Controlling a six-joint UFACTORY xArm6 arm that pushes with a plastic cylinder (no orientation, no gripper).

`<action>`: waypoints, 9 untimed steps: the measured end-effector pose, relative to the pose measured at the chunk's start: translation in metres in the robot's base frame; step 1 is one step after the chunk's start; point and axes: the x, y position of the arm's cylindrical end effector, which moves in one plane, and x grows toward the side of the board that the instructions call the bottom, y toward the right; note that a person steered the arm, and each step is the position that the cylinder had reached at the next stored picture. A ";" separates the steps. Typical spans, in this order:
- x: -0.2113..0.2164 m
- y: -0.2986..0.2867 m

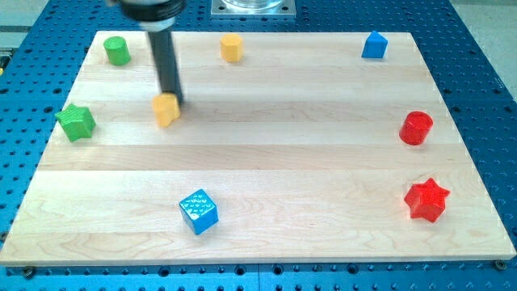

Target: Push the yellow heart parallel to the left of the blue cube

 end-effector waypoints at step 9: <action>0.184 -0.024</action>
